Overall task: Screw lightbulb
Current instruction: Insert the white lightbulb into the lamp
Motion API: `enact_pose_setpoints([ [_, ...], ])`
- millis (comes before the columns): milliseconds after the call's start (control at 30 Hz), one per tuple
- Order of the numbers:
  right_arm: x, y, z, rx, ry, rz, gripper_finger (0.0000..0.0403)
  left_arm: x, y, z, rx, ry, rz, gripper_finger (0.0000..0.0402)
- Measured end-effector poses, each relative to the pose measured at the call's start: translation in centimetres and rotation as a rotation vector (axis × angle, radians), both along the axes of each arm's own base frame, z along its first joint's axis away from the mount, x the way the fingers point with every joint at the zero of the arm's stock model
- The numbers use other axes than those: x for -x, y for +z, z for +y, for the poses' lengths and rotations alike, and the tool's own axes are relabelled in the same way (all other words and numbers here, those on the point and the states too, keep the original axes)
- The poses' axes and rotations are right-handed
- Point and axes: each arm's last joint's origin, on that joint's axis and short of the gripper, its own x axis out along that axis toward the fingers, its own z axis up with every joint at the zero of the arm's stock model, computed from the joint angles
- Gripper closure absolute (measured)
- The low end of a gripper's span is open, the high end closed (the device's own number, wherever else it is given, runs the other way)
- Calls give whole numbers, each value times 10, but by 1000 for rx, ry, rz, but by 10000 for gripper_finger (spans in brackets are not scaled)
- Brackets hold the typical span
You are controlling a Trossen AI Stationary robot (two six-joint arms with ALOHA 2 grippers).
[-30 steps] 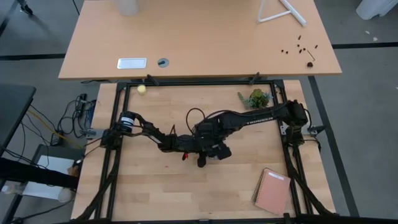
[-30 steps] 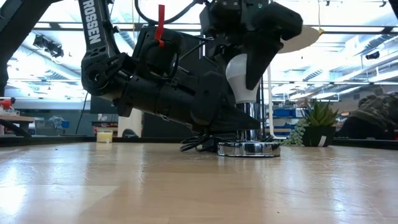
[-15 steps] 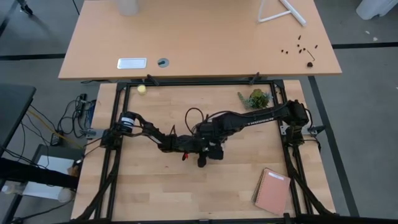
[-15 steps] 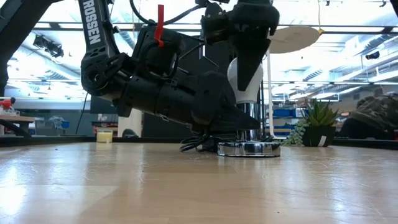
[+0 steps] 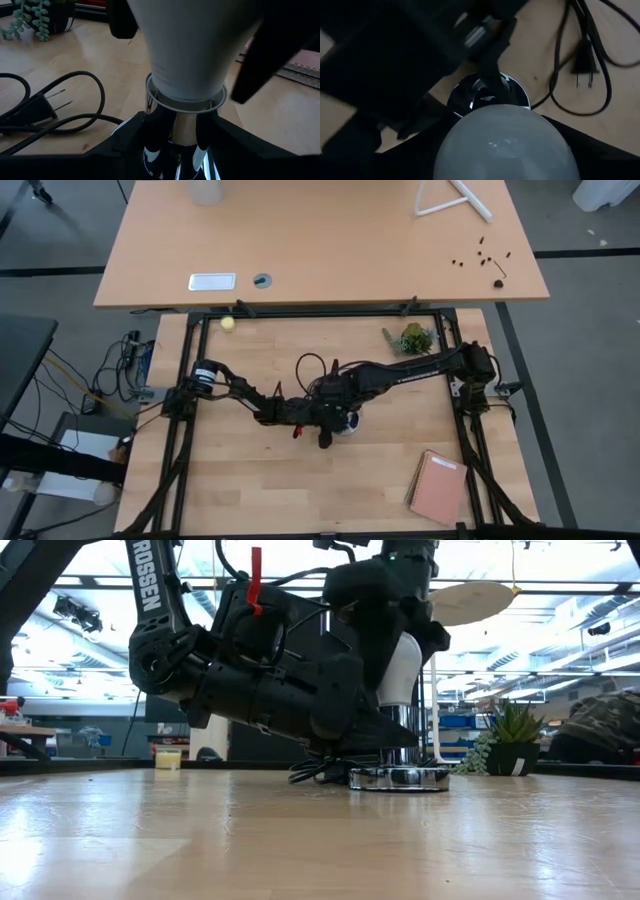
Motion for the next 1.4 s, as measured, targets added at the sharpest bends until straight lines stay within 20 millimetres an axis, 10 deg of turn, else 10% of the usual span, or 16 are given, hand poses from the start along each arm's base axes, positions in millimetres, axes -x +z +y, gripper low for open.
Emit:
enact_pose_setpoints([
  [500,-3,-9,0,-63,-247,7,121,1,-1,0,-5,2,3,211],
  [967,-5,-2,-2,-84,364,-25,8,0,0,0,-4,1,9,211],
  [1400,0,9,-5,137,985,70,20,0,0,0,-6,-2,9,211],
])
